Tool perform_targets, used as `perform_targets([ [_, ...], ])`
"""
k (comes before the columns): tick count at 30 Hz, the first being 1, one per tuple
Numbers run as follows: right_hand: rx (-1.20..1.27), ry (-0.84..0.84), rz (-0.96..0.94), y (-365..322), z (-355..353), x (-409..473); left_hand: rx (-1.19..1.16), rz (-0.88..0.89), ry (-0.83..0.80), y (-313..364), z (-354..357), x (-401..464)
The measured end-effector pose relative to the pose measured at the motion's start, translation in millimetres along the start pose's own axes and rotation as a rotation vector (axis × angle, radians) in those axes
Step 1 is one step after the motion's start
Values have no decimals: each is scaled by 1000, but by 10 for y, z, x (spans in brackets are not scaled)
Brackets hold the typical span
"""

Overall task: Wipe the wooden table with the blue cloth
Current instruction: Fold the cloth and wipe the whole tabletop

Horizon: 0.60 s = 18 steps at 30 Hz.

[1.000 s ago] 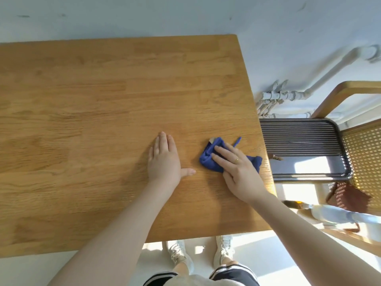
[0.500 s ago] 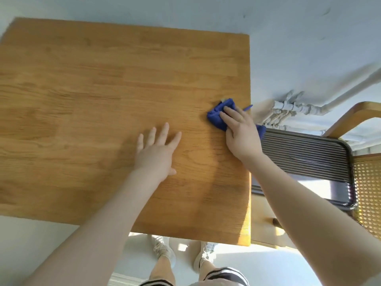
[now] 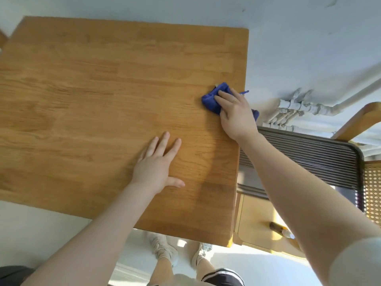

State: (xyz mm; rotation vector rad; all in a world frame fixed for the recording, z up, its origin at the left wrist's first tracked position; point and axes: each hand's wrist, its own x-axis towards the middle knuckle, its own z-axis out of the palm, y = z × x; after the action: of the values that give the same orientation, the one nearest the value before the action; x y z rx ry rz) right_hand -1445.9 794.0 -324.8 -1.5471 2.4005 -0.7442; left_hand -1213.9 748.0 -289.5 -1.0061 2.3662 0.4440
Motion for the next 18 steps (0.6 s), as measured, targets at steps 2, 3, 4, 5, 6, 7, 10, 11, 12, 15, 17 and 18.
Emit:
perform_targets([
  [2, 1, -23, -40, -99, -13, -174, 2, -8, -8, 5, -11, 12],
  [3, 4, -36, -71, -163, -6, -350, 4, -11, -3, 9, -10, 11],
  [4, 5, -46, -108, -232, 4, -569, 2, -12, 6, 13, -8, 6],
  [5, 9, -71, -144, -300, 24, -804, -4, -11, 16, 14, -3, -2],
  [6, 17, -105, -185, -363, 42, -1025, -10, -9, 24, 11, 1, -11],
  [7, 21, -143, -220, -401, 59, -1195, -12, -7, 29, 6, 1, -14],
  [10, 23, -184, -266, -374, 75, -1281, 8, -5, 38, -5, -30, -2],
  [11, 31, -169, -234, -361, 75, -1213, 21, -4, 45, -9, -39, 4],
  [12, 37, -143, -183, -366, 73, -1129, 31, 1, 56, -14, -42, 7],
  [15, 26, -61, -34, -468, 106, -962, 29, 28, 113, -56, 11, -1],
  [17, -14, 10, 1, -577, 168, -1014, 20, 52, 142, -91, 55, -4],
  [18, -40, 53, 6, -637, 200, -1100, 11, 61, 148, -98, 68, -10],
])
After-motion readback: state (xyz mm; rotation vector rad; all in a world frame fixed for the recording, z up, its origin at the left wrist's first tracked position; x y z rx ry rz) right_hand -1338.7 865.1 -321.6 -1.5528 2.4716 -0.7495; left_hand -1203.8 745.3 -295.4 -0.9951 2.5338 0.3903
